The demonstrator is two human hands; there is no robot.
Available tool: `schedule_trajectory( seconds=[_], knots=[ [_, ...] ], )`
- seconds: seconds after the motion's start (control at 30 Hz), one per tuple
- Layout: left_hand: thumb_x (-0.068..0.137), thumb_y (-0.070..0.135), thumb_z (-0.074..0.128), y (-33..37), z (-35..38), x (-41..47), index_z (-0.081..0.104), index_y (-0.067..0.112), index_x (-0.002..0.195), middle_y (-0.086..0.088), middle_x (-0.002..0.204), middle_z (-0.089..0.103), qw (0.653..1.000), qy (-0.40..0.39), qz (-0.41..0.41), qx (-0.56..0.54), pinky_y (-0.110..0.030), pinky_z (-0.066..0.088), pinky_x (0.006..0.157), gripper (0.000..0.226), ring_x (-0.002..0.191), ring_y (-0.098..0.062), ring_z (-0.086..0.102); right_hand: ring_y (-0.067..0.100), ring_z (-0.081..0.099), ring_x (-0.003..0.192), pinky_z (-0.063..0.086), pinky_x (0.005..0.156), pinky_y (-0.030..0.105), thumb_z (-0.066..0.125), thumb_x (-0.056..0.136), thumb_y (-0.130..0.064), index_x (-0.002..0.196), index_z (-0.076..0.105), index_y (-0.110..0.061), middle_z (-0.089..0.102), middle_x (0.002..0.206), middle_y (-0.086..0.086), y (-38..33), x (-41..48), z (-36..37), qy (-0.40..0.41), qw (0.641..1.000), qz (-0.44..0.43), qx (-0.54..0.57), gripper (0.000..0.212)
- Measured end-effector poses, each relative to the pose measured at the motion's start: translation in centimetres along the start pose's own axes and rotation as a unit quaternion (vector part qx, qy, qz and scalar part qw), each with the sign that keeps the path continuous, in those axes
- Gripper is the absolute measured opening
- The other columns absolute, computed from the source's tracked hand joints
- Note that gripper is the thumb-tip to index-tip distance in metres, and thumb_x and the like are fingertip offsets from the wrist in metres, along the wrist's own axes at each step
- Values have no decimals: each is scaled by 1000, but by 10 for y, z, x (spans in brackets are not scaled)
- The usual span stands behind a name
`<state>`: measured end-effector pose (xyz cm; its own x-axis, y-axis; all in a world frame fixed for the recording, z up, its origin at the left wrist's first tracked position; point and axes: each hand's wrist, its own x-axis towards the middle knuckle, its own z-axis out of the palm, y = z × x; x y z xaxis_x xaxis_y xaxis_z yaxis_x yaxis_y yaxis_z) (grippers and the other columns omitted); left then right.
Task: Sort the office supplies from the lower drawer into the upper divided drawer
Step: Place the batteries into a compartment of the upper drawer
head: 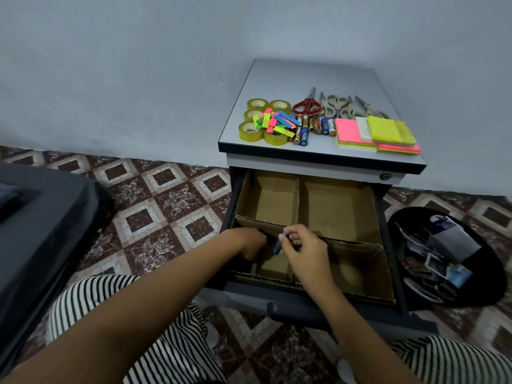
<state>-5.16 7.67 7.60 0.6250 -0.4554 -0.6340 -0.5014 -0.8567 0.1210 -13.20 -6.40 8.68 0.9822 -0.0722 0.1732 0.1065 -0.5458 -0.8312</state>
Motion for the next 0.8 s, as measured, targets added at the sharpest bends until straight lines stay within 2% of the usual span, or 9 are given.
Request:
schedule_trajectory(
  seconds=[0.13,0.2,0.27,0.33,0.43,0.5,0.63,0.7,0.8],
  knots=[
    [92,12,53,1,-9,-9,58,4,120,-15,116,61,1000,12,9,10,-32,44,79,30,98,-29,59,-4,54,78,42,69,2,64,87,-16,95,65,-14,61,86,-6,0,1,0,-4,1000,5,-13,8],
    [93,12,50,0,-17,-20,62,5,110,-15,107,64,997,65,32,-12,-29,42,73,23,84,-23,57,-1,54,80,43,68,4,64,88,-17,97,66,-14,61,88,-6,-3,3,-4,-18,1000,13,-22,9],
    [95,16,48,-4,-22,-35,64,10,110,-10,106,66,986,142,56,-67,-27,45,78,23,88,-19,59,2,56,86,43,68,6,62,89,-18,100,65,-16,60,90,-8,-11,7,-8,-47,998,35,-34,12],
    [95,18,49,-10,-20,-49,64,15,113,-4,111,66,958,248,53,-133,-27,48,87,24,97,-15,61,3,56,85,44,68,9,60,91,-20,103,64,-17,59,90,-10,-23,13,-13,-89,993,61,-51,13],
    [94,17,52,-19,-6,-56,63,13,115,-5,112,61,876,443,-6,-189,-25,46,87,24,102,-16,57,8,61,83,52,75,20,58,92,-19,102,64,-15,63,92,-3,-40,23,-14,-191,972,102,-93,12],
    [94,18,52,-24,4,-53,56,10,125,-11,119,54,835,501,-73,-217,-29,42,92,32,111,-24,51,14,65,87,55,82,28,58,91,-16,102,65,-11,66,96,5,-45,32,-4,-272,939,149,-147,13],
    [99,26,42,-27,16,-41,31,9,144,-18,142,36,830,402,-172,-347,-41,35,105,50,130,-32,38,20,69,90,58,78,33,59,90,-8,119,57,-4,67,104,12,-44,46,28,-349,869,243,-254,29],
    [101,29,37,-28,19,-37,27,7,145,-18,145,37,819,371,-171,-403,-39,33,106,51,132,-32,38,22,69,89,58,75,33,54,92,-5,125,50,0,65,108,17,-44,47,39,-351,866,250,-253,33],
    [103,32,30,-25,19,-36,23,7,147,-16,147,37,802,338,-163,-464,-34,31,105,51,134,-31,37,26,67,97,55,84,32,53,91,0,125,49,5,61,114,20,-43,42,42,-358,861,239,-271,35]
  ],
)
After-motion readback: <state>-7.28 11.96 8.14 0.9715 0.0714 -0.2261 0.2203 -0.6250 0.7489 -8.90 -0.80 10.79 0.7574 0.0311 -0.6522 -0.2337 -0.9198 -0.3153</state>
